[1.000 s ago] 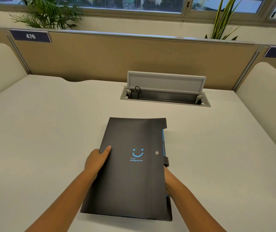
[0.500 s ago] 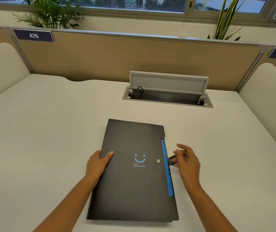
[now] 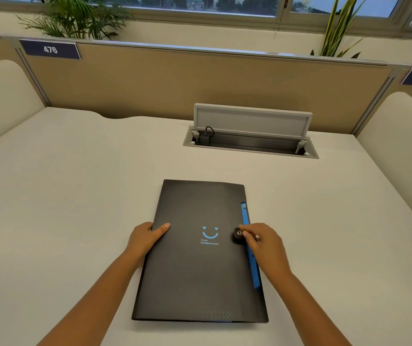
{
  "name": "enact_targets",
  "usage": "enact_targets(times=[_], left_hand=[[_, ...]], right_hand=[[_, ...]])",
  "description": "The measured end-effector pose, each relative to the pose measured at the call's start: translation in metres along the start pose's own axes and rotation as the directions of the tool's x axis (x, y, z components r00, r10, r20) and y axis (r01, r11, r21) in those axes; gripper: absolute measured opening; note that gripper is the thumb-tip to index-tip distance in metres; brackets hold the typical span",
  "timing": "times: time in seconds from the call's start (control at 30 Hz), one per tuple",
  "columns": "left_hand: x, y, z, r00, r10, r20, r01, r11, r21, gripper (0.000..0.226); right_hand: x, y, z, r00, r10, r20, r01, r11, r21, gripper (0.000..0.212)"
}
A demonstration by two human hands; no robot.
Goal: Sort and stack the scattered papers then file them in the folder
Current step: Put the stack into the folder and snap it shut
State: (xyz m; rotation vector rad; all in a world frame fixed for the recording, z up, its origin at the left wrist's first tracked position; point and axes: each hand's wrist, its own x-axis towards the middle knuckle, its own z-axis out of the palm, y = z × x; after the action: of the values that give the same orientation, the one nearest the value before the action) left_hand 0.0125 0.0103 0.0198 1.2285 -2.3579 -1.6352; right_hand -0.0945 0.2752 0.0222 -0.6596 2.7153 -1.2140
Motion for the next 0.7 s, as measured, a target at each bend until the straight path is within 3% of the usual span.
enact_targets(times=[0.1, 0.27, 0.53, 0.7], left_hand=[[-0.001, 0.001, -0.001, 1.0, -0.004, 0.01, 0.004, 1.0, -0.025, 0.043], [0.0, 0.0, 0.0, 1.0, 0.0, -0.003, -0.001, 1.0, -0.018, 0.042], [0.003, 0.0, 0.002, 1.0, 0.004, -0.013, -0.004, 1.0, -0.003, 0.043], [0.003, 0.0, 0.002, 1.0, 0.01, -0.029, -0.01, 1.0, 0.013, 0.044]], right_hand=[[0.001, -0.004, 0.008, 0.996, -0.063, 0.062, 0.076, 0.969, -0.237, 0.026], [0.003, -0.005, 0.013, 0.997, -0.033, 0.068, 0.055, 0.934, -0.353, 0.028], [0.013, -0.01, 0.005, 0.995, 0.01, 0.103, 0.023, 0.951, -0.309, 0.021], [0.023, -0.015, 0.006, 0.983, 0.028, 0.181, 0.045, 0.922, -0.385, 0.017]])
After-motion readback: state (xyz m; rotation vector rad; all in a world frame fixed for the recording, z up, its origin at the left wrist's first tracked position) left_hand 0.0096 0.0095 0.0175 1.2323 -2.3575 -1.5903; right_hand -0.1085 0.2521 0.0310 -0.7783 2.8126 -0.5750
